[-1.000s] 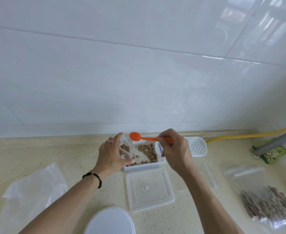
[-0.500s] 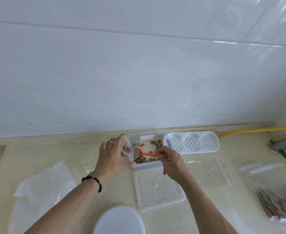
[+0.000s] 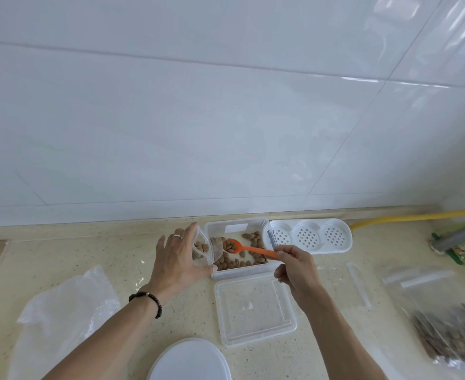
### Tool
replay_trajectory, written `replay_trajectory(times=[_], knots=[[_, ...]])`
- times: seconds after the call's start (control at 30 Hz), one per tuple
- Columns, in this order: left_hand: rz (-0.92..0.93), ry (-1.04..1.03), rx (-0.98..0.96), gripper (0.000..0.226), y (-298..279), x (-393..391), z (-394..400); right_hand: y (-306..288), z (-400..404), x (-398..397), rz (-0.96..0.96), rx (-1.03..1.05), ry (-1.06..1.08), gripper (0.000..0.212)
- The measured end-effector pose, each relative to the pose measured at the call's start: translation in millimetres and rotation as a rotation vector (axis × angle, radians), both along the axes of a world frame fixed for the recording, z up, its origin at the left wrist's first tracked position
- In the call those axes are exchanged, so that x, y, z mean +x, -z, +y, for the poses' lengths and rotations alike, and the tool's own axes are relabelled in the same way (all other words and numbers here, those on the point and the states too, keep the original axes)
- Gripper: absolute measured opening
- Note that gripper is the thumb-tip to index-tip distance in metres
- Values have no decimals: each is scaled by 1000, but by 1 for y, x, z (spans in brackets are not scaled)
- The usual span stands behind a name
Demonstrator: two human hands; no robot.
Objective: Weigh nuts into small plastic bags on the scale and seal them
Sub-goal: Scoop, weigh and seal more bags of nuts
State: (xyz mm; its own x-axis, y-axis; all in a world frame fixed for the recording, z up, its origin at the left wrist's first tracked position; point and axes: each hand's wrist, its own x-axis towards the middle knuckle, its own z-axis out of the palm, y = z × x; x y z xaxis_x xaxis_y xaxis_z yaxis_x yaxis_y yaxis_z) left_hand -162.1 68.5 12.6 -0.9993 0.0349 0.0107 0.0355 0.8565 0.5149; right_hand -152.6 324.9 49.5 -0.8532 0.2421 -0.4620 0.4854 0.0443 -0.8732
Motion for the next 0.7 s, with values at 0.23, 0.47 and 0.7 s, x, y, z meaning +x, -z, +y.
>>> replay_trajectory(times=[0.23,0.47,0.7], knots=[[-58,-3,-44,106,-12,-8,13,-44,0,-2,167,51,-55,14],[-26,-26,71,103,-20,-11,19,-69,-33,3,512,534,-516,21],[-57,-42,93,108,-15,-11,15,-73,-20,4,509,455,-398,28]])
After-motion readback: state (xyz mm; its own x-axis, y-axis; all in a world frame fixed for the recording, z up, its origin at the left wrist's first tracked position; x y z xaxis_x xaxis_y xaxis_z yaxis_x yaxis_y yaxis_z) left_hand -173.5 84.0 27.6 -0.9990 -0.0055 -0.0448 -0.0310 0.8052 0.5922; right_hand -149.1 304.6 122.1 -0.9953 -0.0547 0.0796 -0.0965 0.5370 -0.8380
